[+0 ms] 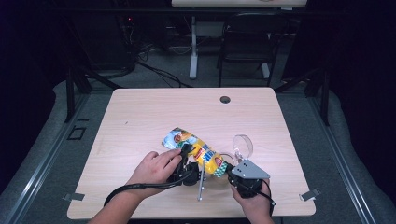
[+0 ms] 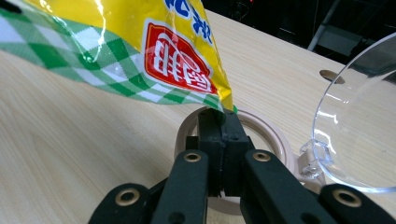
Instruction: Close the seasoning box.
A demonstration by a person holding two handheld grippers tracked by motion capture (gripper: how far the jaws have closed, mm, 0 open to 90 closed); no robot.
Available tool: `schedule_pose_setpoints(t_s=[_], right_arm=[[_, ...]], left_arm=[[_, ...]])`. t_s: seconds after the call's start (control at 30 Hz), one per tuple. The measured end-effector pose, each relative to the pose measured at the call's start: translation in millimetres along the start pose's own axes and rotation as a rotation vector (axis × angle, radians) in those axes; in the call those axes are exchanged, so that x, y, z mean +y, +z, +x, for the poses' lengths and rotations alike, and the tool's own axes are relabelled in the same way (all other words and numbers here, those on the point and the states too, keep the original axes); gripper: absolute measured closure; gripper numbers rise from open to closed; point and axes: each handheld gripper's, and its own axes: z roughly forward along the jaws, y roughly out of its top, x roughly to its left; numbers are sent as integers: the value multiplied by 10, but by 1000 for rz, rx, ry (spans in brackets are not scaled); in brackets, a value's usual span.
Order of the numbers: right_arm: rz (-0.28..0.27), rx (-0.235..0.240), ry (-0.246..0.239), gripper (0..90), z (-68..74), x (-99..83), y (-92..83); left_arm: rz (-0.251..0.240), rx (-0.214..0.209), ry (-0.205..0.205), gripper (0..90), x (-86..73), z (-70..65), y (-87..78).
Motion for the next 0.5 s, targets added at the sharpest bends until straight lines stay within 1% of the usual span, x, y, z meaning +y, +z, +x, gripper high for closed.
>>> schedule_pose_setpoints(t_s=[0.03,0.07,0.1,0.17,0.2,0.27,0.37,0.4,0.5], right_arm=[[-3,1,1,900,2,0,4],[-2,2,-1,900,1,2,5],[-3,2,-1,900,1,3,8],[-5,2,1,900,4,6,10],[-6,2,1,900,4,8,10],[-6,3,-1,900,3,11,12],[-7,0,-1,900,1,12,13],[-9,-1,0,900,1,14,13],[-13,-4,-2,899,3,17,12]], left_arm=[[-4,-2,-17,856,-10,-11,5],[-3,-4,-23,856,-17,-15,7],[-4,-13,-37,856,-25,-21,10],[-12,-11,-53,856,-41,-30,18],[-15,-10,-68,856,-48,-40,20],[-15,-15,-82,855,-59,-54,27],[-21,-31,-116,856,-81,-78,41],[-29,-37,-137,855,-89,-89,49],[-31,-49,-169,856,-111,-96,58]])
